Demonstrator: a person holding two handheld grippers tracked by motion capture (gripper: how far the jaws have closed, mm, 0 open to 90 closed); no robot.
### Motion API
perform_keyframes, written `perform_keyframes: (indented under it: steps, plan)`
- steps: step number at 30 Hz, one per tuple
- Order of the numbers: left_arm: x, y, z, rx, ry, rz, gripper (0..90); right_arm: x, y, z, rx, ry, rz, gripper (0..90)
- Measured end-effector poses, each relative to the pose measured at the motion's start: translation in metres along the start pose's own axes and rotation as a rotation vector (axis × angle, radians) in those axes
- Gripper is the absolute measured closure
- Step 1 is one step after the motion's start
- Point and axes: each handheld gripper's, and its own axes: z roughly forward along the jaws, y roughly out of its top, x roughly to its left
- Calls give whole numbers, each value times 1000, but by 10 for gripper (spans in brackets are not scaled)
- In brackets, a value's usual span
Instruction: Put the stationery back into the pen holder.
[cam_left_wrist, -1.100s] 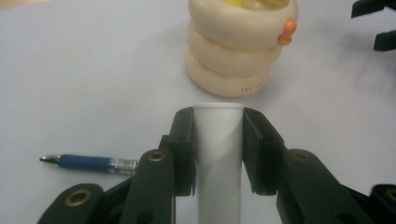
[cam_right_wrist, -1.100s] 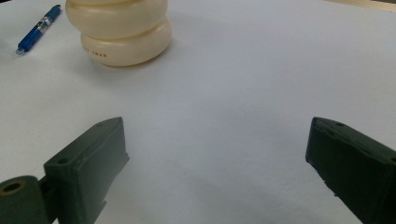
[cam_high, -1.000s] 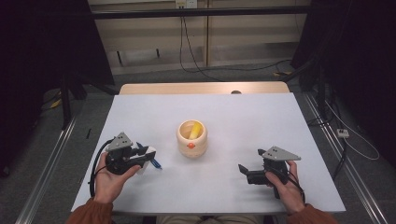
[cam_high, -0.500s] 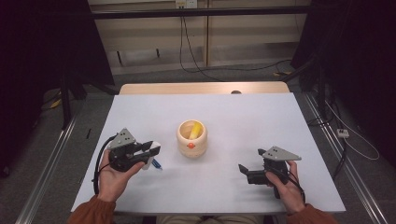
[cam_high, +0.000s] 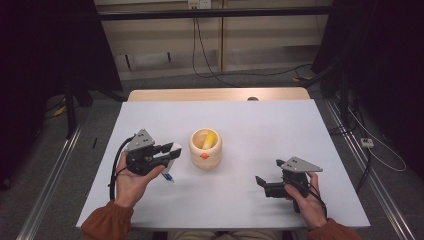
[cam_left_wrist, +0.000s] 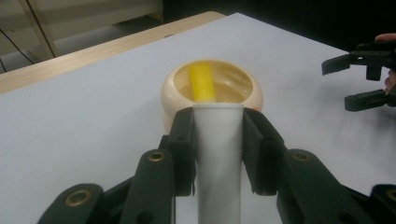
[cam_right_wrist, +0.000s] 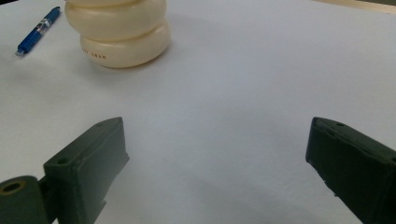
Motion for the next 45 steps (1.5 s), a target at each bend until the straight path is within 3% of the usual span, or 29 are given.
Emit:
perform_keyframes:
  steps: [6, 13, 32, 45]
  plan:
    - [1, 12, 1, -34, 15, 6, 676, 0, 0, 0, 1, 0, -1, 46]
    - [9, 17, 6, -76, 22, -30, 676, 0, 0, 0, 1, 1, -1, 46]
    - [1, 42, 26, -117, 29, 26, 675, 0, 0, 1, 3, 4, -3, 46]
    - [-4, 56, 41, -154, 15, 21, 676, 0, 0, 0, 3, 4, 0, 46]
